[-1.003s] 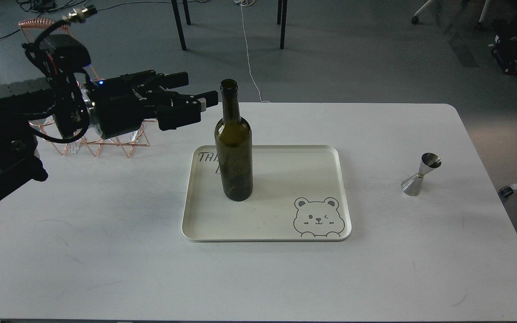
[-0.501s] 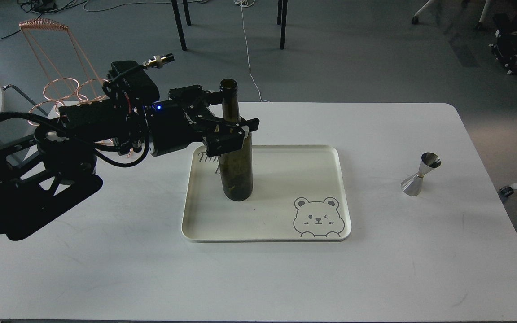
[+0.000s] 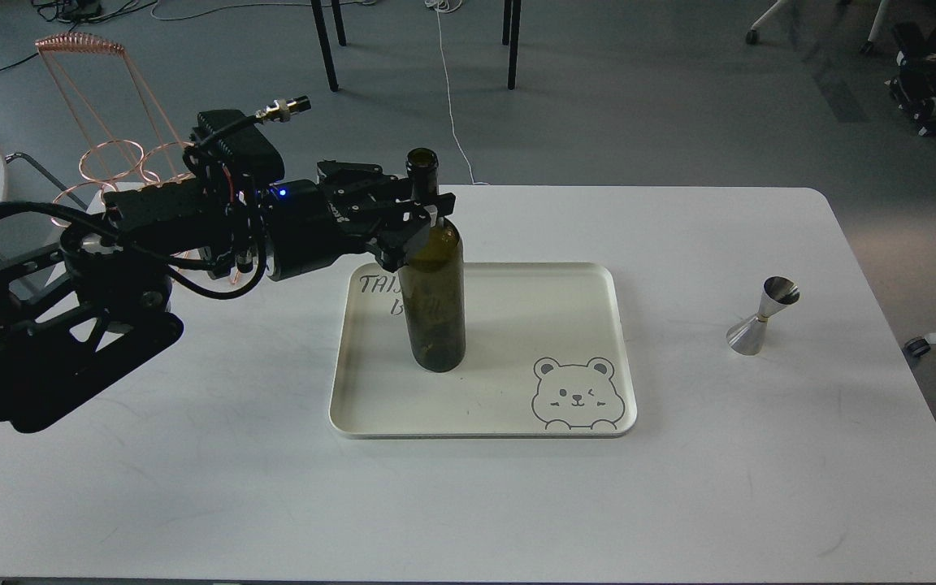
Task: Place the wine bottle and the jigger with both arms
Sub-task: 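Lift the wine bottle with the left gripper toward the copper rack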
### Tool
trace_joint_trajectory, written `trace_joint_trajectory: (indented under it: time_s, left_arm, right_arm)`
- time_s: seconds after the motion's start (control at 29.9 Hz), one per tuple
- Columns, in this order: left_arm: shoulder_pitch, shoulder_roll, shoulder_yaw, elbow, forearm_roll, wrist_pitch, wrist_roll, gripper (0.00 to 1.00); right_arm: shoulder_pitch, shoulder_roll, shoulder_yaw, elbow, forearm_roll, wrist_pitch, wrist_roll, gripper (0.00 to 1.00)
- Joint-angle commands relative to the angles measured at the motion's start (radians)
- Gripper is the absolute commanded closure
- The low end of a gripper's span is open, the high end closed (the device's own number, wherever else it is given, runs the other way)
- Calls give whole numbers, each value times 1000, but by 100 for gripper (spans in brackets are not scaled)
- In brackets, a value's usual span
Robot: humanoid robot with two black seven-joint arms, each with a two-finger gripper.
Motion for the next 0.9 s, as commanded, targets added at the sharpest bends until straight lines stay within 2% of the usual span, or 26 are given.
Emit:
trace_joint_trajectory:
  time_s: [0.0, 0.17, 0.37, 0.53, 0.7, 0.87]
  left_arm:
    - [-6, 25, -42, -5, -9, 14, 2, 87]
    - [-35, 129, -111, -27, -171, -1, 2, 87]
    - [-133, 293, -94, -4, -262, -3, -13, 87]
    - [-161, 353, -90, 123, -247, -1, -33, 87]
    - [-206, 352, -90, 271, -245, 0, -52, 88]
    - [-221, 324, -45, 399, -229, 8, -92, 88]
  right_arm:
    - [1, 0, 6, 0, 0, 0, 0, 4]
    - [1, -1, 10, 1, 0, 3, 0, 4]
    - [1, 2, 10, 1, -2, 3, 0, 4]
    - [1, 2, 10, 3, 0, 3, 0, 4]
    - [1, 0, 9, 3, -2, 3, 0, 4]
    - [1, -3, 9, 1, -2, 5, 0, 4]
